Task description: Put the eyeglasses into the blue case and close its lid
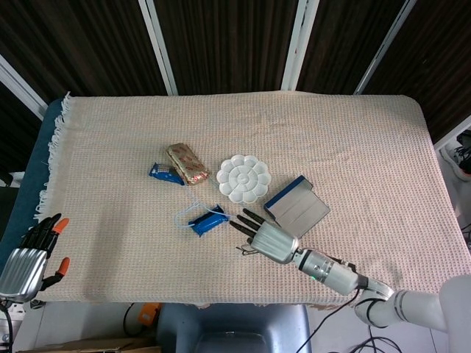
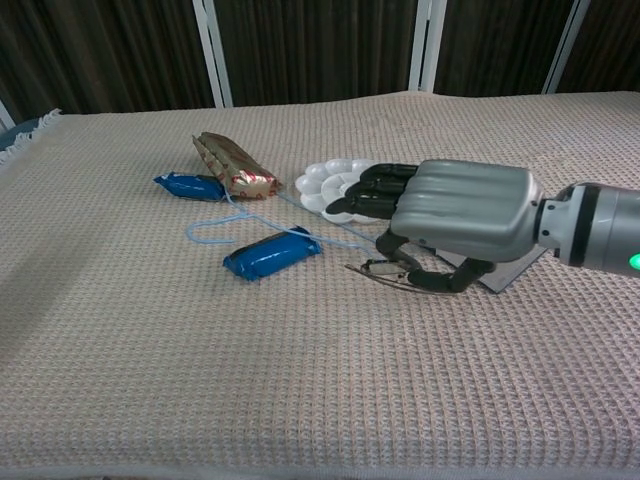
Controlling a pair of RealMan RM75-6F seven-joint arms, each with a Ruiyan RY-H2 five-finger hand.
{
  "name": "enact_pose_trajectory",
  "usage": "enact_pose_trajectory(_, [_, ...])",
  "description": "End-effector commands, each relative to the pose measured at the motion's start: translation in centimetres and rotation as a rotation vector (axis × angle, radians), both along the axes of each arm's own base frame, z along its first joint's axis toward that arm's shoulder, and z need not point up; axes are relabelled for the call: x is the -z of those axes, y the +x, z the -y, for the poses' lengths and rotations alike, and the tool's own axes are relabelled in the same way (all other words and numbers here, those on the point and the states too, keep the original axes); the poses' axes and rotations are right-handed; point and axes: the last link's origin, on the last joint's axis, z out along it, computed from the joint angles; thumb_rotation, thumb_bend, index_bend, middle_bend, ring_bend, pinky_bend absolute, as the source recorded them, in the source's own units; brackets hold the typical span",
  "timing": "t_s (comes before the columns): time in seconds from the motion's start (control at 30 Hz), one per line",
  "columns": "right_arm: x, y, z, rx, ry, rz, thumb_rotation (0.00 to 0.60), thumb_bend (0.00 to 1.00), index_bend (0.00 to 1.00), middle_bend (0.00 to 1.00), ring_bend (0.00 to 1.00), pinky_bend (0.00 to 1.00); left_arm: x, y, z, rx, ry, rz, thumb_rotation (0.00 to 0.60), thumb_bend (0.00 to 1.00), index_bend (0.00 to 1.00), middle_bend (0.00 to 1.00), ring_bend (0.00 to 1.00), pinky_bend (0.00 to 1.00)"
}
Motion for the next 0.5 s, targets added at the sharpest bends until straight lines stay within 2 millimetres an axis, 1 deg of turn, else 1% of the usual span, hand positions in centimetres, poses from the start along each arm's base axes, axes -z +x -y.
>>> enact_pose_trajectory(0.03, [-1.5, -1.2, -0.1, 0.016, -0.039, -0.005, 0.6, 0.7, 0.82, 0.14, 0.0, 0.0, 0.1, 0.0, 0.0, 0.0, -0.002, -0.001, 0.6, 0.41, 0.0, 0.0, 0.0, 0.14])
enact_pose_trajectory(0.27, [-4.0, -3.1, 0.5, 0.049, -0.09, -0.03, 0.6, 0.7, 0.82, 0.14, 0.0, 0.0, 0.3, 0.1, 0.1, 0.003, -0.004, -0.009, 0.6, 0.41, 0.0, 0.0, 0.0, 0.14])
enact_pose_trajectory(0.4, [-5.5, -4.1, 1.2, 0.043, -0.135, -0.088, 0.6, 0.7, 0.82, 0.14, 0.0, 0.0, 0.3, 0.1, 0.0, -0.001, 0.0, -0.009, 0.6, 0.41, 0.0, 0.0, 0.0, 0.14])
enact_pose_trajectory(0.5, [-6.1, -4.9, 2.1, 0.034, -0.168, -0.153, 0.6, 0.7, 0.82, 0.14, 0.0, 0.0, 0.4, 0.1, -0.1, -0.005, 0.001, -0.011, 0.6, 0.41, 0.0, 0.0, 0.0, 0.14])
